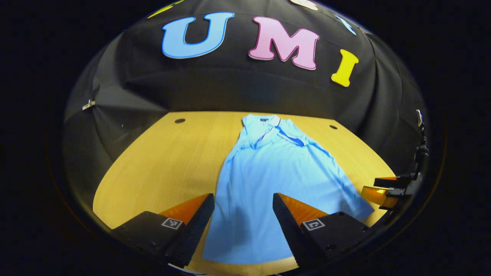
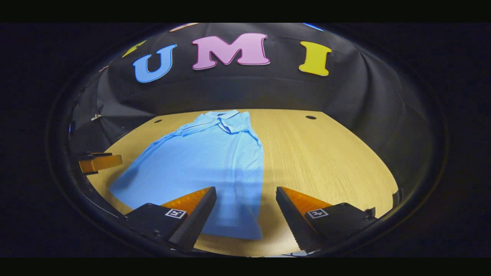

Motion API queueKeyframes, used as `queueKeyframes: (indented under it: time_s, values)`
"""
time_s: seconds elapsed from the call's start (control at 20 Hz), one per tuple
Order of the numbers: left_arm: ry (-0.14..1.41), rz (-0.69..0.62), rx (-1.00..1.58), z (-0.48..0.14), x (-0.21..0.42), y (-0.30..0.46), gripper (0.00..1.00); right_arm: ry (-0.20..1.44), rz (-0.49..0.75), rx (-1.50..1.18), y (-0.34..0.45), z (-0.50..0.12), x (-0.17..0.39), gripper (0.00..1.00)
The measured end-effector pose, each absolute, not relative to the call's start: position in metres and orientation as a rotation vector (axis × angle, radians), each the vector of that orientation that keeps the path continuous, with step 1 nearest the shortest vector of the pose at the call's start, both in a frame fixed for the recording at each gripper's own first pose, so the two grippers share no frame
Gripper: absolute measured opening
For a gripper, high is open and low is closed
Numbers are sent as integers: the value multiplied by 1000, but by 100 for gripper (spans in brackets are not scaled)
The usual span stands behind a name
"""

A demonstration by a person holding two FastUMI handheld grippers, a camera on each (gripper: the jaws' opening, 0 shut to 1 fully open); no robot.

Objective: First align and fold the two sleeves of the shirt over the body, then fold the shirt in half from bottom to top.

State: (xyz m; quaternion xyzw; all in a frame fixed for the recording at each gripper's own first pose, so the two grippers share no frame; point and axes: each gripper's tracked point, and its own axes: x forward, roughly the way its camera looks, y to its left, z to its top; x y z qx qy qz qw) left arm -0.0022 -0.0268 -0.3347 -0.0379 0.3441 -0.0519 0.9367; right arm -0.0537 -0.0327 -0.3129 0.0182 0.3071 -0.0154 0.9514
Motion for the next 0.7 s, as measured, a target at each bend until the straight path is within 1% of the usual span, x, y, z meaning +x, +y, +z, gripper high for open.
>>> queueKeyframes:
  time_s: [0.15,0.25,0.45,0.55,0.65,0.7]
  values:
    - [759,-83,-53,-357,-28,-18,97,659,-39,25,-30,-328,-65,96]
    - [785,-64,-55,-368,-44,-11,98,684,-46,25,-28,-338,-72,98]
    - [843,-8,-45,-389,-62,1,98,737,-48,31,-23,-357,-82,98]
    - [847,-15,-6,-392,-65,-1,98,732,-44,23,-21,-357,-80,99]
    - [853,-43,4,-394,-66,-6,98,735,-49,27,-21,-357,-82,96]
    - [850,-51,4,-393,-65,-7,99,727,-43,22,-19,-355,-81,99]
